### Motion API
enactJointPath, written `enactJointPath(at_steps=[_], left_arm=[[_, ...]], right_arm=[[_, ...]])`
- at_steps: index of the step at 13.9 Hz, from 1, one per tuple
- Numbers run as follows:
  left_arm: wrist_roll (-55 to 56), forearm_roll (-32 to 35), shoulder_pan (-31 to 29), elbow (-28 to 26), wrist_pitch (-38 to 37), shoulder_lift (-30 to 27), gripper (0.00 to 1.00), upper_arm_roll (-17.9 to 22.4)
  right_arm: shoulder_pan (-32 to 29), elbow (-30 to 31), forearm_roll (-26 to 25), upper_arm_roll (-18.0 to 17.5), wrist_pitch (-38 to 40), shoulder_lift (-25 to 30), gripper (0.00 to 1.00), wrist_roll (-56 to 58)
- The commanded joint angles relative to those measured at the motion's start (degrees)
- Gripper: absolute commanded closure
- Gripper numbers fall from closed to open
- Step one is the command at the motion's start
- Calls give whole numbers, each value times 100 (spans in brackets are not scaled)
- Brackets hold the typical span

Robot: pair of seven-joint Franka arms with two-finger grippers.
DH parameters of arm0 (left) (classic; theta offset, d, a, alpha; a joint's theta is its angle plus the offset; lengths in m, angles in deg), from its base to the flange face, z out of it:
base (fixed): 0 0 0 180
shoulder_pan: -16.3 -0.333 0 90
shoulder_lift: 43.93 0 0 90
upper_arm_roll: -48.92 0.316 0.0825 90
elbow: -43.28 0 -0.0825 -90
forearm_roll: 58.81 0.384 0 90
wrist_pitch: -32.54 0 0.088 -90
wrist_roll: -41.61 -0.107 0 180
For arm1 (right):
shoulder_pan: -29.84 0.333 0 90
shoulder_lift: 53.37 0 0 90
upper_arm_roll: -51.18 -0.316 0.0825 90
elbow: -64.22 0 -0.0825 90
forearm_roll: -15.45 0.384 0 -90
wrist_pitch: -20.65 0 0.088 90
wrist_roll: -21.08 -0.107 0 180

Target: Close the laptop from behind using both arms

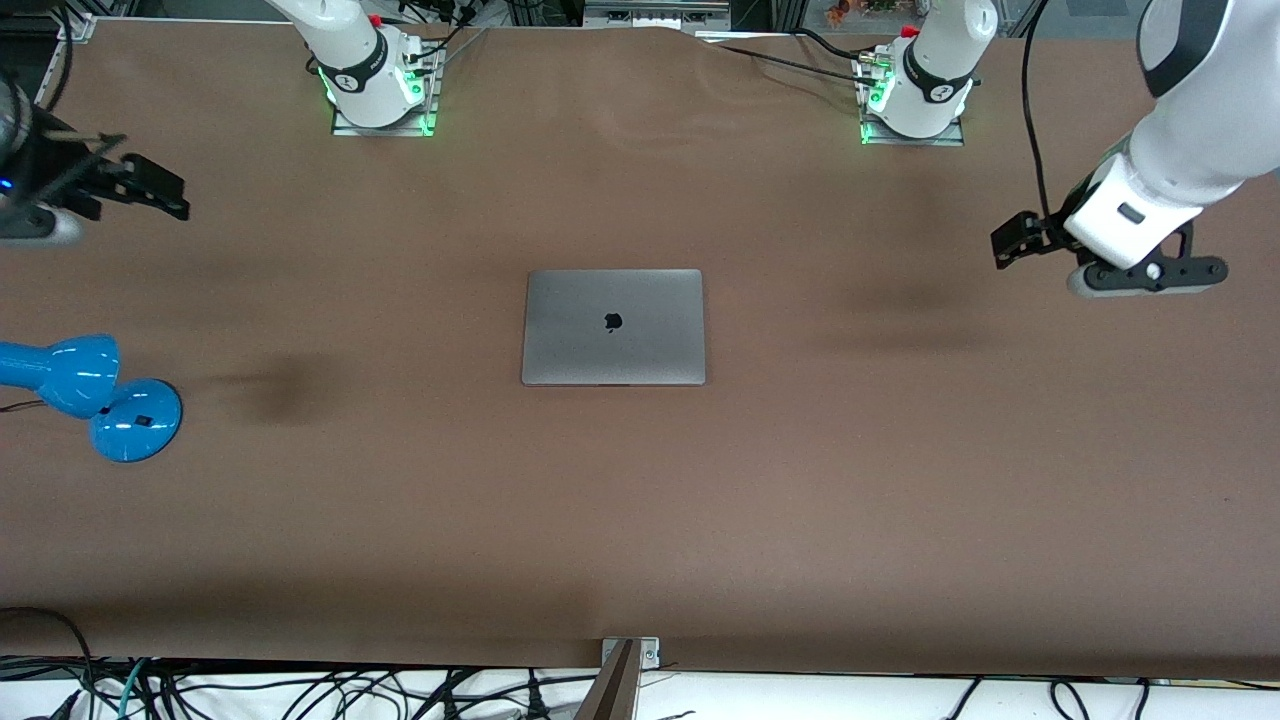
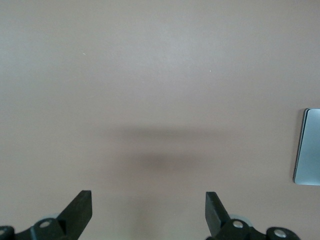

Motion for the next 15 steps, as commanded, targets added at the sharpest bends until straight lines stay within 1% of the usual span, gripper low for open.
enactJointPath(at_steps=[1, 2, 3, 4, 5, 9, 15], left_arm=[[-261, 47, 485, 383, -338, 39, 0, 609], [-262, 82, 380, 393, -331, 39, 0, 592], [-253, 65, 75, 498, -331, 57, 0, 374], [-209, 117, -163, 725, -339, 161, 0, -28], [-200, 126, -261, 858, -400, 232, 0, -154], [-209, 127, -192, 991, -507, 285, 0, -164], [-218, 118, -201, 1000, -507, 285, 0, -173]], right_arm=[[-90, 93, 45, 112, -74, -8, 0, 2], [-91, 94, 28, 112, -205, -43, 0, -85], [-65, 76, 19, 103, -224, -61, 0, -251], [-47, 50, 19, 94, -232, -105, 0, -375], [-47, 23, 19, 68, -259, -131, 0, -394], [-20, -12, 2, 42, -303, -149, 0, -402], [-29, -38, 72, 50, -285, -193, 0, -402]])
